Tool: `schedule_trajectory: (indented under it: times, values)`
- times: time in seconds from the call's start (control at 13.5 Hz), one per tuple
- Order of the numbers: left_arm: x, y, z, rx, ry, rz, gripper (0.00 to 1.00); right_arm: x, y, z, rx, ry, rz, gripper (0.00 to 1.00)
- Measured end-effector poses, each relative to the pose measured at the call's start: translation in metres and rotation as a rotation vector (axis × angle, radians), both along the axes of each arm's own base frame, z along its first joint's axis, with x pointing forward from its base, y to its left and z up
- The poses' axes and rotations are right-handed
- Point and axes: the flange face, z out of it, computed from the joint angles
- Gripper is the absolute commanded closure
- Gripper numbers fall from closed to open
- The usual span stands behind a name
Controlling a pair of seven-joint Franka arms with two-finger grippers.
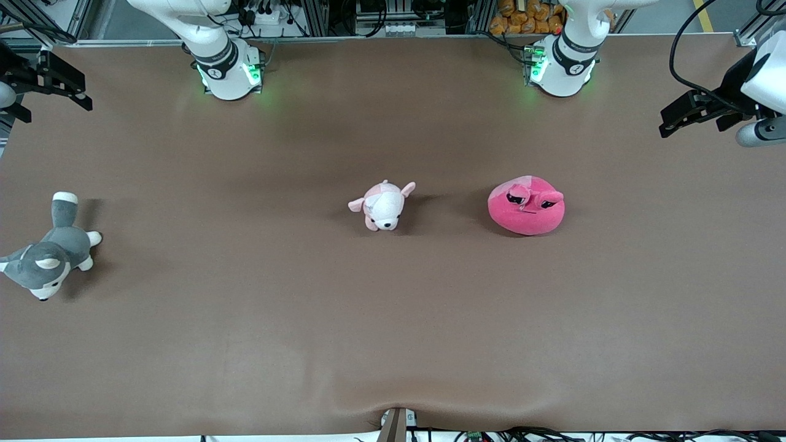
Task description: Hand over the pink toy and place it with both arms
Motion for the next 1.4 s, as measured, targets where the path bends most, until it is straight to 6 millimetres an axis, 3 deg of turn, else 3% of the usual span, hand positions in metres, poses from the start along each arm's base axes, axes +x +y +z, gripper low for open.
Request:
schedule_trajectory:
  times: [0.59, 1.4]
  values:
    - [0.0, -0.002, -0.002, 0.005, 0.01, -0.009, 0.0, 0.0, 0.0, 0.0, 0.001, 0.0, -0.001, 0.0]
    - [0.011, -0.009, -0.035, 0.01, 0.074, -0.001, 0.0, 0.0, -0.003, 0.0, 0.009, 0.001, -0.007, 0.0]
